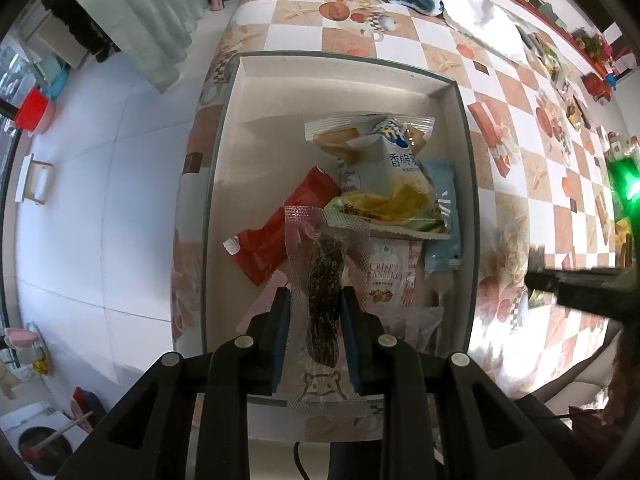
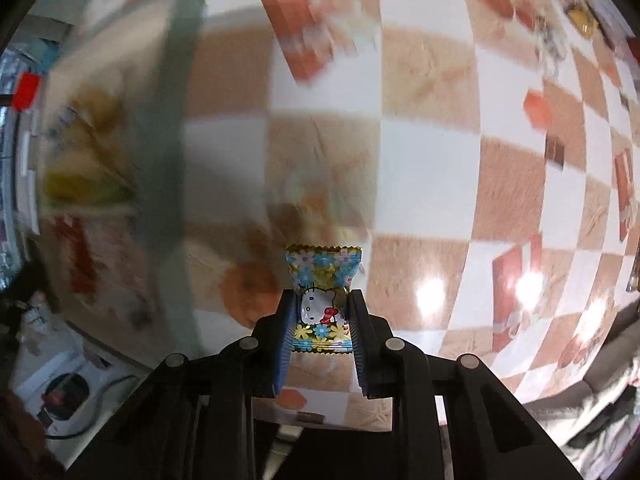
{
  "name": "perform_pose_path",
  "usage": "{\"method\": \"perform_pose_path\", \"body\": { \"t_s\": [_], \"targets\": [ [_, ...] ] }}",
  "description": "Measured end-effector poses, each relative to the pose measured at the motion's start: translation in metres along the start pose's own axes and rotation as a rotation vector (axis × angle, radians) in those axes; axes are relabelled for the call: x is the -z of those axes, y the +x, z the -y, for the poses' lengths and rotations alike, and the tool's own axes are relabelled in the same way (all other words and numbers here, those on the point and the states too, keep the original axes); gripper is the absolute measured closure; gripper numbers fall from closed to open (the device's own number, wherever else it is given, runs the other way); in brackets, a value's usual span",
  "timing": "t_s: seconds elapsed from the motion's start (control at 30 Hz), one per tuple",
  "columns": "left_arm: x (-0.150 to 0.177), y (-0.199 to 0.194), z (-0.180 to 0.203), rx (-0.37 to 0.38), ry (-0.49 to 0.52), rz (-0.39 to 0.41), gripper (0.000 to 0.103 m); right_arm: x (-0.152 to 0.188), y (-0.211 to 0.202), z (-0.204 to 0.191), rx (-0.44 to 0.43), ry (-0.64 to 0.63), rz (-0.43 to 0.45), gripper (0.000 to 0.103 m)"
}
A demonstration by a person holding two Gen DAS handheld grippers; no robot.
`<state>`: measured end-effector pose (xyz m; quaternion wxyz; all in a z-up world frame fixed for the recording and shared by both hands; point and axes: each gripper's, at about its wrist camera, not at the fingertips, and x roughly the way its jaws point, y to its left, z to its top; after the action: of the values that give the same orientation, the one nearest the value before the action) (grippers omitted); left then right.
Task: Organize snacks
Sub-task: 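Carry the jerky stick and floral candy over the beige tray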
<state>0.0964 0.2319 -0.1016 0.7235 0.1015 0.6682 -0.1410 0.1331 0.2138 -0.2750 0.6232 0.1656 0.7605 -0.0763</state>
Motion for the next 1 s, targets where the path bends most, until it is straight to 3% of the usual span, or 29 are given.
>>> {"method": "perform_pose_path", "body": {
  "t_s": [0.2, 0.5, 1.0],
  "targets": [
    [-0.001, -0.003, -0.005, 0.002, -0.021, 0.012, 0.076, -0.007, -0.039, -0.037, -0.068, -0.080, 0.080, 0.076],
    [-0.001, -0.004, -0.013, 0.001, -0.040, 0.018, 0.076, -0.027, -0.071, -0.099, -0.102, -0.190, 0.134, 0.076],
    [-0.009, 0.003, -0.020, 0.011, -0.058, 0.004, 0.076, -0.062, -0.067, -0.115, -0.089, -0.208, 0.143, 0.076]
  ]
}}
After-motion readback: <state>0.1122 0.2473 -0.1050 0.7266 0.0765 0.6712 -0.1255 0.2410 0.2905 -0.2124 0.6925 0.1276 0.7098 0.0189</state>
